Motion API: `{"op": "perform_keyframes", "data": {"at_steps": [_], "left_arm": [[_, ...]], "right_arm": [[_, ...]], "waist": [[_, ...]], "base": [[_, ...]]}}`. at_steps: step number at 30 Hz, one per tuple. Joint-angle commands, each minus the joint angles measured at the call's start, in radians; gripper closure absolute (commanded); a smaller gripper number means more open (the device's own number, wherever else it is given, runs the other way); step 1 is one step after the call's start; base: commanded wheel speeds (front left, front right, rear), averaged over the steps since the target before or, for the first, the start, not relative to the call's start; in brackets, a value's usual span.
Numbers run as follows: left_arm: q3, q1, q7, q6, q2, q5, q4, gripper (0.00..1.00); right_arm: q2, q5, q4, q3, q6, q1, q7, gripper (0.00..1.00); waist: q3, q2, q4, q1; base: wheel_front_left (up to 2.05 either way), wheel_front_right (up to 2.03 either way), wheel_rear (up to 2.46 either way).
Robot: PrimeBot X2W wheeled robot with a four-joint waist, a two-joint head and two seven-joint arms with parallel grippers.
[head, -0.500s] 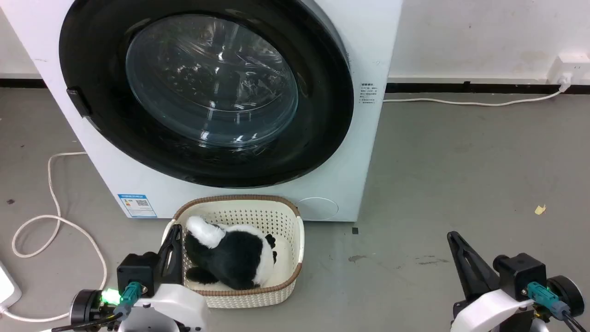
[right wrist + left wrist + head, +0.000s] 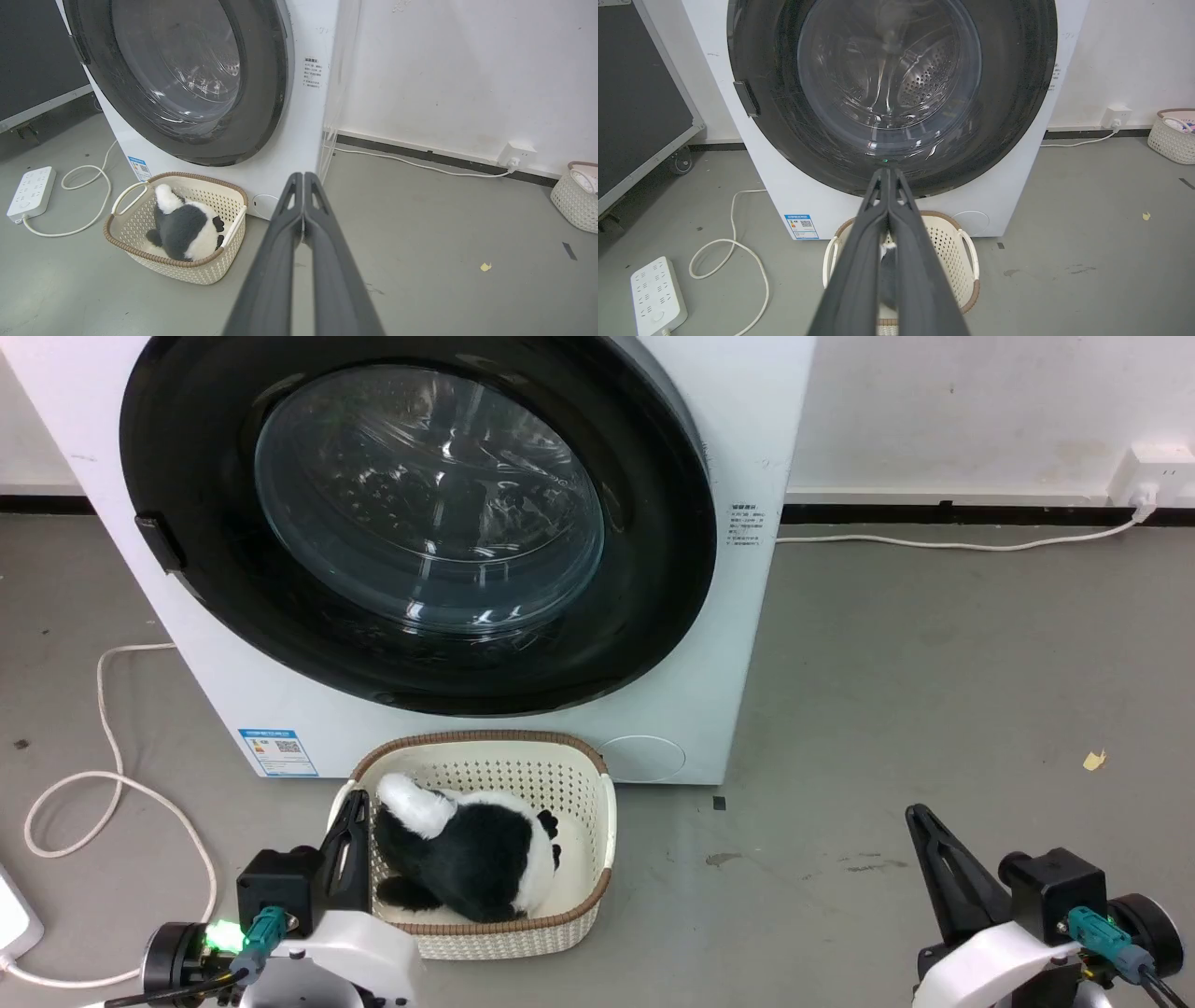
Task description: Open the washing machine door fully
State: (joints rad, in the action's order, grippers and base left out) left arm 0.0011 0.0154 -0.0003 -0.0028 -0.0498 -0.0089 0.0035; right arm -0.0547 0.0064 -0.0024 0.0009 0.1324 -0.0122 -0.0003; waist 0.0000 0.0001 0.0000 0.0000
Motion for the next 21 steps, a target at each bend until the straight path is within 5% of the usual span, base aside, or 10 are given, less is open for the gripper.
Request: {"op": "perform_keyframes", "data": {"at_steps": [1,19,20,21], "left_arm": [[-0.001,-0.015,0.000,0.003,0.000,0.009,-0.004,1.00],[-0.001,-0.015,0.000,0.003,0.000,0.009,-0.004,1.00],[0.000,0.000,0.000,0.000,0.000,0.000,0.000,0.00],[0.000,0.000,0.000,0.000,0.000,-0.001,0.000,0.00]], "right_arm": [[0.005,-0.006,0.002,-0.001,-0.002,0.012,0.000,1.00],[0.005,-0.006,0.002,-0.001,-0.002,0.012,0.000,1.00],[0.000,0.000,0.000,0.000,0.000,0.000,0.000,0.00],[0.000,0.001,0.000,0.000,0.000,0.000,0.000,0.00]], "waist": [[0.000,-0.0001,0.000,0.0000],[0.000,-0.0001,0.000,0.0000],[0.000,-0.0001,0.000,0.0000],[0.000,-0.0001,0.000,0.0000]], "base": [[0.00,0.00,0.00],[0.00,0.00,0.00],[0.00,0.00,0.00],[0.00,0.00,0.00]]}}
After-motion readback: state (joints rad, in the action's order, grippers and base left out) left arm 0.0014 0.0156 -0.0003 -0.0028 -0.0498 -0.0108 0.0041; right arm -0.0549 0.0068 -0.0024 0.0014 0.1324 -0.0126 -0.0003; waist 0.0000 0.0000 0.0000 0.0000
